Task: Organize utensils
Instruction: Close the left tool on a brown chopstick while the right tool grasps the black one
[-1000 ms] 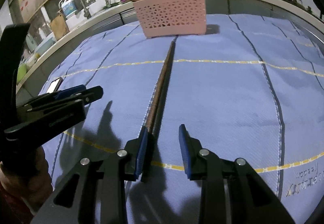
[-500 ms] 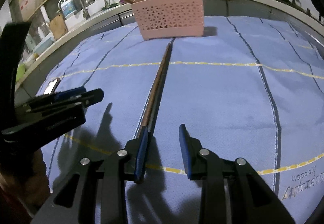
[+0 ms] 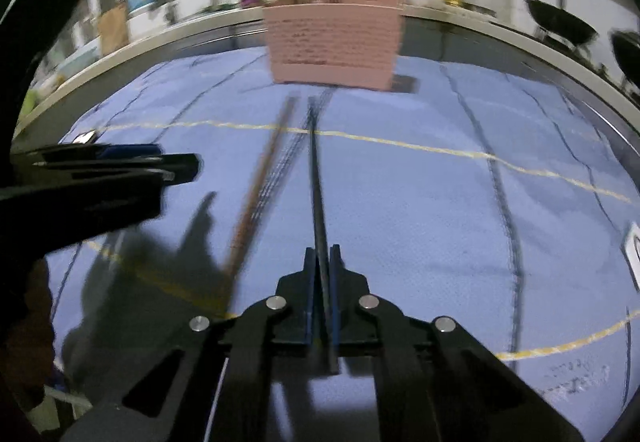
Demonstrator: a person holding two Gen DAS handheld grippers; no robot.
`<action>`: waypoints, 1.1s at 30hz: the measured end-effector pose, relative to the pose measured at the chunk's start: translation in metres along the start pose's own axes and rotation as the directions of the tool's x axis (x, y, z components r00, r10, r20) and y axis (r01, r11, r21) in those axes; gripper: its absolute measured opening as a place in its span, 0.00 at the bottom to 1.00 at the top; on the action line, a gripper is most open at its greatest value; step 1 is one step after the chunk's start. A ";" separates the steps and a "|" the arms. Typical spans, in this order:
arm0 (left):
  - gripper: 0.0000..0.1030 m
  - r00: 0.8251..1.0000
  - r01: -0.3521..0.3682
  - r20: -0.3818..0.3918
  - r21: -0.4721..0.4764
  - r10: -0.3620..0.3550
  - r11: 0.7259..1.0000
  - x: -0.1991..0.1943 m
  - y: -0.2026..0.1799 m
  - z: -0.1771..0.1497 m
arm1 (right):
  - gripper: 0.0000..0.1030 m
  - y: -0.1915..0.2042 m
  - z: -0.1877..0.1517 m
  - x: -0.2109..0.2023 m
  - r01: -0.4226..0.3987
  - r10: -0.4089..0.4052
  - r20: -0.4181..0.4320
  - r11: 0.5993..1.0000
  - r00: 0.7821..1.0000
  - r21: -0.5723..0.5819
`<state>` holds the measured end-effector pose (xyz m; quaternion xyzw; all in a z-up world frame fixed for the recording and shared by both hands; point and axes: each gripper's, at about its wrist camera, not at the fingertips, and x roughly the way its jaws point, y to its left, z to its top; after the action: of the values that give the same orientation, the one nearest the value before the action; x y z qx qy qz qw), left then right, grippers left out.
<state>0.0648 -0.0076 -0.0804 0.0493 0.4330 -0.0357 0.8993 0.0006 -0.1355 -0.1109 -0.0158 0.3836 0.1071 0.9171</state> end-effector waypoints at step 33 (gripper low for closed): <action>0.10 0.980 0.200 -0.035 0.065 -0.198 0.978 -0.006 0.024 -0.047 | 0.07 -0.022 -0.013 -0.012 -0.135 0.136 -0.002 0.981 0.991 0.142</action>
<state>0.0275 0.0220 -0.1032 0.0369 0.4471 -0.1396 0.8827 -0.0117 -0.1603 -0.1125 0.0747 0.3959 0.1417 0.9042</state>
